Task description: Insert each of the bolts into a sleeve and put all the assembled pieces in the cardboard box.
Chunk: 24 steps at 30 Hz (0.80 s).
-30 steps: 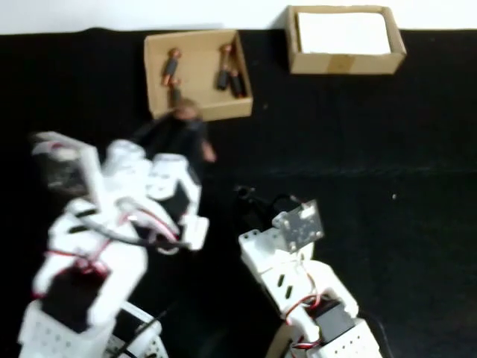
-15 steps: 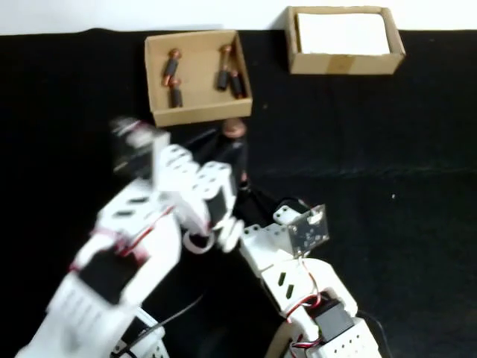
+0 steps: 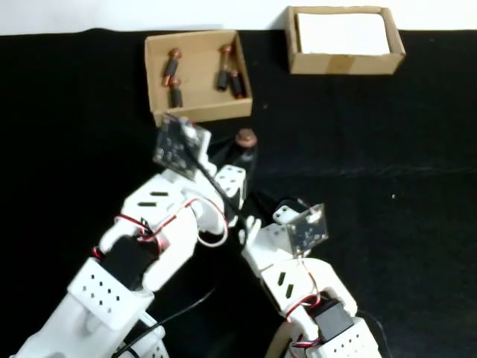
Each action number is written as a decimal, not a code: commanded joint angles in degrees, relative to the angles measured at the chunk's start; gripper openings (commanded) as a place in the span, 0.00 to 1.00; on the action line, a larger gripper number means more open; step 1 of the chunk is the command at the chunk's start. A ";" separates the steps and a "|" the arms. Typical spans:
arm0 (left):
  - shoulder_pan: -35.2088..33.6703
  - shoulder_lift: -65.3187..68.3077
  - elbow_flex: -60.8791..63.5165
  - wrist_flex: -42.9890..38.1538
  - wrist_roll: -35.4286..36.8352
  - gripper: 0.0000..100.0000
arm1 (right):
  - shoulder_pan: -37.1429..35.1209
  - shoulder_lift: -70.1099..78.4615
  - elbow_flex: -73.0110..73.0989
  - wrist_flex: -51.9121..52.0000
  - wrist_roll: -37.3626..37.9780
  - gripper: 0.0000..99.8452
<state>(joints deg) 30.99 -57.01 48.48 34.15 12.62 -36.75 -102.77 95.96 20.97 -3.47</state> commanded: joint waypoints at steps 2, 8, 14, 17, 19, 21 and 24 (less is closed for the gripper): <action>0.75 0.04 2.59 -0.97 -0.79 0.01 | -0.31 -0.40 5.14 -1.45 -0.53 0.01; 0.75 -0.04 1.63 4.48 -0.79 0.01 | -0.22 -0.40 5.14 -1.45 -0.53 0.01; 0.40 0.13 -4.97 21.63 -0.79 0.09 | -0.22 0.04 4.44 -1.19 -0.53 0.01; 0.40 0.40 -9.01 32.70 -0.70 0.22 | -0.13 0.13 3.03 -1.19 -0.35 0.01; 0.31 0.40 -12.26 39.03 -0.70 0.26 | 0.40 0.22 1.19 -1.19 -0.26 0.01; -1.10 0.22 -15.60 43.78 -0.79 0.26 | 1.98 0.31 -1.10 -1.19 -0.26 0.01; -4.70 0.04 -21.23 48.26 -0.79 0.26 | 5.05 2.68 -4.53 -1.19 -0.26 0.01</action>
<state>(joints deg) 29.14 -56.92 33.71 78.37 12.00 -34.37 -101.89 95.43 20.97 -3.56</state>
